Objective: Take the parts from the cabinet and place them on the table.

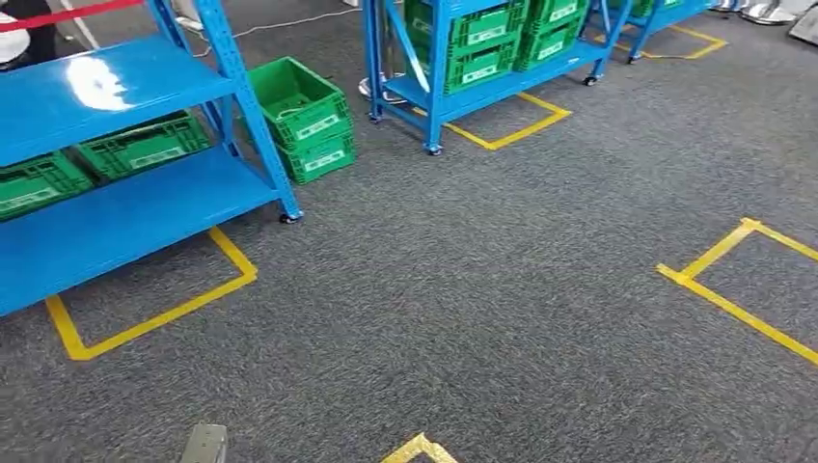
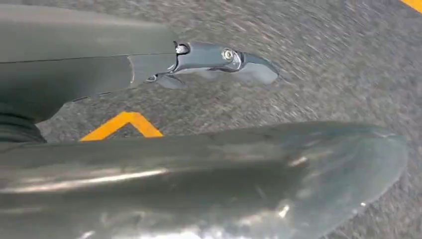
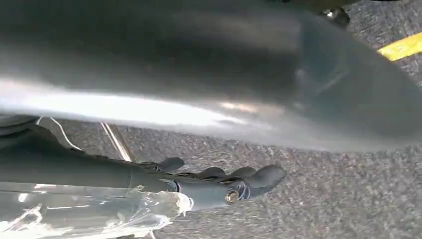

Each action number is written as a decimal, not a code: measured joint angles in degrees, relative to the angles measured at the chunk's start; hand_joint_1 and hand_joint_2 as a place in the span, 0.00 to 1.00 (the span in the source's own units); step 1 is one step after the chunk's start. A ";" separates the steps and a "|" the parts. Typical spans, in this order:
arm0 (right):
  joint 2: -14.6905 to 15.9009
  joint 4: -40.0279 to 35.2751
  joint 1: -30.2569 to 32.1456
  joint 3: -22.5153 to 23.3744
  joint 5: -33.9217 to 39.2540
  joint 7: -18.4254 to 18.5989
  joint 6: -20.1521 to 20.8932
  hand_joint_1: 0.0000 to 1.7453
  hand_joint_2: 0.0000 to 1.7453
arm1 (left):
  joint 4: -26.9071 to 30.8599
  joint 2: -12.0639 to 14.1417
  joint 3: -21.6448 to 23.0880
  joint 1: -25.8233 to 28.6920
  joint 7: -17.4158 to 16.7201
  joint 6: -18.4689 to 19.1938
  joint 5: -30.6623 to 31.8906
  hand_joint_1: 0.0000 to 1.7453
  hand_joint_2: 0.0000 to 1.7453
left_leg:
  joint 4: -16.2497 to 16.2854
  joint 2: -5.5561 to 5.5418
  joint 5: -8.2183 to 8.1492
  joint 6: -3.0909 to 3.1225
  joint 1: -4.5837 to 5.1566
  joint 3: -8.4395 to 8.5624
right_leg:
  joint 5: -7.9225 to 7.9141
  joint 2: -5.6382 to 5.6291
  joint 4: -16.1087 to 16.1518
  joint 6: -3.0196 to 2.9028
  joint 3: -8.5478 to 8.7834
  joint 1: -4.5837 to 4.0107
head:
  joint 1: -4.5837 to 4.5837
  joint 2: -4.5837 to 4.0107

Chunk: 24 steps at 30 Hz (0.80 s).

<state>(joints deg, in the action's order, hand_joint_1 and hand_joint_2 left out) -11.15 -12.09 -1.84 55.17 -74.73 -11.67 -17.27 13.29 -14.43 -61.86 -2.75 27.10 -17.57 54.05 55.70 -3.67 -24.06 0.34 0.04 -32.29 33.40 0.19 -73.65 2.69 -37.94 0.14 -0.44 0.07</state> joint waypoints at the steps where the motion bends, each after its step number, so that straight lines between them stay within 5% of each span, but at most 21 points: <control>1: 0.00 0.00 -0.05 -0.09 -0.09 -0.02 -0.04 0.00 0.00 | 0.00 -0.02 0.00 0.00 -0.02 0.02 0.09 0.00 0.00 | 0.01 -0.86 0.04 -0.11 -0.04 0.09 | -2.80 -0.28 4.60 -0.09 1.99 0.10 | 0.06 0.00; 2: 0.00 0.00 -0.10 -0.18 -0.11 -0.06 -0.09 0.00 0.00 | 0.00 -0.09 0.00 -0.04 -0.07 0.02 0.11 0.00 0.00 | 0.04 -1.78 0.05 -0.35 -0.14 0.17 | -5.79 -1.92 10.56 -0.07 4.67 0.37 | -0.02 0.00; 3: 0.00 0.00 -0.08 -0.28 -0.09 -0.11 -0.13 0.00 0.00 | 0.00 -0.11 0.00 -0.07 -0.11 0.02 0.11 0.00 0.00 | 0.05 -2.30 0.11 -0.60 -0.18 0.08 | -6.52 -4.91 14.07 -0.04 6.15 0.78 | -0.02 0.00; 4: -0.09 0.04 -0.05 -0.37 -0.04 -0.17 -0.18 0.00 0.00 | 0.00 -0.07 0.00 -0.22 -0.13 0.02 -0.22 0.00 0.00 | 0.59 -3.17 0.08 -1.02 0.11 -0.33 | -6.03 -5.86 15.24 -0.17 6.37 0.99 | -0.02 0.00; 7: -0.09 0.04 -0.14 -0.42 0.04 -0.17 -0.33 0.00 0.00 | 0.00 -0.02 -0.02 0.11 -0.15 0.07 -0.79 0.00 0.00 | 0.09 -4.80 0.84 -2.22 -0.44 -1.04 | -6.30 -4.11 14.74 -1.18 6.46 0.38 | 0.04 0.00; 8: -0.09 0.04 -0.10 -0.42 0.06 -0.15 -0.48 0.00 0.00 | 0.00 0.02 -0.04 0.19 -0.17 0.13 -0.92 0.00 0.00 | 0.19 -5.14 0.75 -2.45 -0.50 -1.23 | -6.65 -3.30 15.21 -1.72 6.50 0.79 | -0.02 0.00; 9: -0.09 0.04 -0.19 -0.42 0.04 -0.17 -0.50 0.00 0.00 | 0.00 0.00 -0.04 0.31 -0.17 0.31 -1.09 0.00 0.00 | 1.27 -1.46 -0.34 -2.66 -0.13 -1.67 | -6.78 -2.54 15.34 -2.06 6.58 0.67 | 0.09 0.00; 10: -0.09 0.04 -0.20 -0.42 0.04 -0.26 -0.52 0.00 0.00 | 0.00 0.00 -0.04 0.18 -0.24 0.64 -1.29 0.00 0.00 | 4.18 1.09 -2.44 -2.94 -0.07 -3.09 | -6.78 -1.85 15.37 -2.50 6.56 0.57 | 0.77 0.00; 12: -0.09 0.04 0.13 -0.42 0.06 -0.59 -0.61 0.00 0.00 | 0.00 0.02 -0.07 -0.26 -0.33 1.36 -1.49 0.00 0.00 | 13.80 2.73 -7.16 -3.33 -0.18 -7.80 | -6.65 0.23 15.37 -2.71 6.44 0.36 | 0.89 0.00; 14: -0.09 0.04 0.25 -0.41 0.09 -1.59 -1.03 0.00 0.00 | 0.00 0.00 -0.20 -0.11 -0.33 2.25 -2.12 0.00 0.00 | 18.49 2.94 -8.08 -3.54 -0.23 -9.99 | -6.58 2.09 15.36 -2.75 6.40 0.33 | 0.89 0.00; 15: -0.09 0.04 0.16 -0.42 0.15 -2.25 -1.31 0.00 0.00 | 0.00 0.00 -0.35 0.02 -0.35 2.62 -2.71 0.00 0.00 | 16.68 3.02 -6.37 -3.54 -0.24 -8.91 | -6.52 2.92 15.36 -2.73 6.42 0.34 | 0.89 0.00; 17: -0.09 0.04 -0.01 -0.42 0.35 -3.43 -1.79 0.00 0.00 | 0.00 0.00 -0.89 0.00 -0.35 3.21 -3.69 0.00 0.00 | 7.98 4.37 -1.82 -3.32 -0.20 -4.01 | -6.36 4.30 15.36 -2.50 6.72 0.36 | 0.89 0.00; 18: -0.09 0.04 -0.07 -0.39 0.46 -3.76 -1.92 0.00 0.00 | 0.00 0.00 -1.16 -0.08 -0.33 3.39 -3.85 0.00 0.00 | 3.39 7.28 -0.31 -3.09 -0.02 -1.20 | -6.19 4.83 15.35 -2.23 7.04 0.20 | 0.94 0.00; 19: -0.09 0.04 0.02 -0.39 0.70 -4.28 -2.01 0.00 0.00 | 0.00 -0.13 -1.38 -0.36 -0.29 3.67 -4.26 0.00 0.00 | 0.31 10.48 -0.71 -2.98 0.39 0.27 | -5.71 5.44 14.93 -1.76 7.04 -0.49 | 1.15 0.00; 23: -0.09 0.04 -0.19 -0.28 2.47 -7.33 -2.36 0.00 0.00 | 0.00 -0.07 -3.11 -0.43 0.83 5.07 -6.73 0.00 0.00 | 0.38 6.75 -0.53 -1.17 0.29 -0.11 | -5.36 8.40 15.49 -0.70 8.09 -0.50 | 0.87 0.00; 24: -0.09 0.02 -0.29 -0.22 2.73 -7.85 -2.40 0.00 0.00 | 0.00 -0.13 -3.48 -0.26 1.12 5.36 -6.93 0.00 0.00 | 0.27 6.00 -0.30 -0.82 -0.11 -0.06 | -4.67 5.81 14.80 -0.11 7.88 -0.21 | 0.63 0.00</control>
<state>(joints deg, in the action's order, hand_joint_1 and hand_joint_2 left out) -11.23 -12.07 -2.12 54.95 -72.00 -19.52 -19.67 13.29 -14.56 -65.33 -3.02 28.22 -12.22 47.12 55.97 2.33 -24.37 -0.48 -0.07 -32.35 28.73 6.00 -58.85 2.58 -30.06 -0.07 0.20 0.07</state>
